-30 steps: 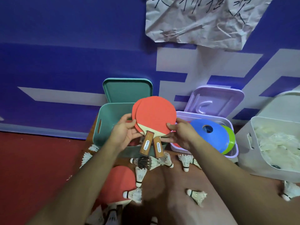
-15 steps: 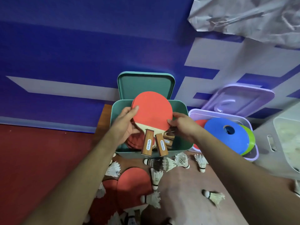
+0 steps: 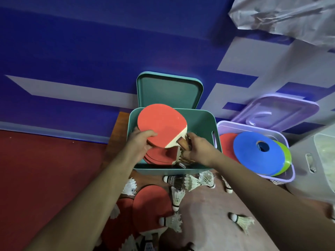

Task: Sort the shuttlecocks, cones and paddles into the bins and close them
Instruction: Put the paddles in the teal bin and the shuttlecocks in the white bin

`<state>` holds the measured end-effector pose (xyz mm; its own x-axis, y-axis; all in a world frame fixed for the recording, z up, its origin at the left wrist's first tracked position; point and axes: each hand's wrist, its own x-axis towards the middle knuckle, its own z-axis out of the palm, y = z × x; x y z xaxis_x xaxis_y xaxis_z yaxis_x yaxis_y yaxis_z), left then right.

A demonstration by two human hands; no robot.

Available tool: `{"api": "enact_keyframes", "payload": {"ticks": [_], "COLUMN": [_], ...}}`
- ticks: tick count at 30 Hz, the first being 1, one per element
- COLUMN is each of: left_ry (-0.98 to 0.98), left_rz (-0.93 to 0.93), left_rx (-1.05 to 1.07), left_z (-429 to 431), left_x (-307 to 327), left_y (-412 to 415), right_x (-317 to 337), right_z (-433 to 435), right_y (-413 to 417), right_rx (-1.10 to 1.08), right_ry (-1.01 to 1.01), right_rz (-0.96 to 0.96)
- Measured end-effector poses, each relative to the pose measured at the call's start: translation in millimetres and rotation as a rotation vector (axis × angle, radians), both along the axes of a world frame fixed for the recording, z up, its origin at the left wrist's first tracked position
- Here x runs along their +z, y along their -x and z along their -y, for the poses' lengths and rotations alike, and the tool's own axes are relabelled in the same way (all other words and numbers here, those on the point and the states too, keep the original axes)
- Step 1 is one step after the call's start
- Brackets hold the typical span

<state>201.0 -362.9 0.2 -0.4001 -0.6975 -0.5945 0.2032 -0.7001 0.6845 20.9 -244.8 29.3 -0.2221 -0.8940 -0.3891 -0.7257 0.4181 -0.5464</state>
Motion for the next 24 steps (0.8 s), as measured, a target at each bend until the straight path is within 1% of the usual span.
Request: {"api": "enact_keyframes", "payload": {"ticks": [2,4,6,8,9,12,15,19,24], "left_ry": [0.040,0.053,0.110,0.236,0.285,0.314,0.365,0.483,0.514], "left_rz": [0.079,0.186,0.409,0.668,0.746,0.841,0.923,1.085,1.179], "left_rx": [0.001,-0.045,-0.172,-0.288,-0.322,-0.446,-0.586,-0.705,-0.773], "left_z": [7,13,16,19,19,19,22,24,24], "left_x": [-4,-9,-11,-14,-15,-28,-44,-44,-55], "left_y": [-8,-11,-9,-8,-8,-10,-10,-3,6], "right_x": [0,-2,-4,-8,-11,-20,-31,-52,-69], "right_z": [-4,-6,-7,-9,-9,-9,0,11,17], "right_y": [9,16,19,23,25,31,34,31,28], "right_rx": [0.061,0.135,0.209,0.252,0.259,0.240,0.210,0.191,0.165], "right_ry": [0.037,0.043,0.014,0.001,0.004,-0.017,-0.090,-0.151,-0.172], "right_rz": [-0.005,-0.036,-0.061,-0.081,-0.099,-0.171,-0.188,-0.198,-0.254]}}
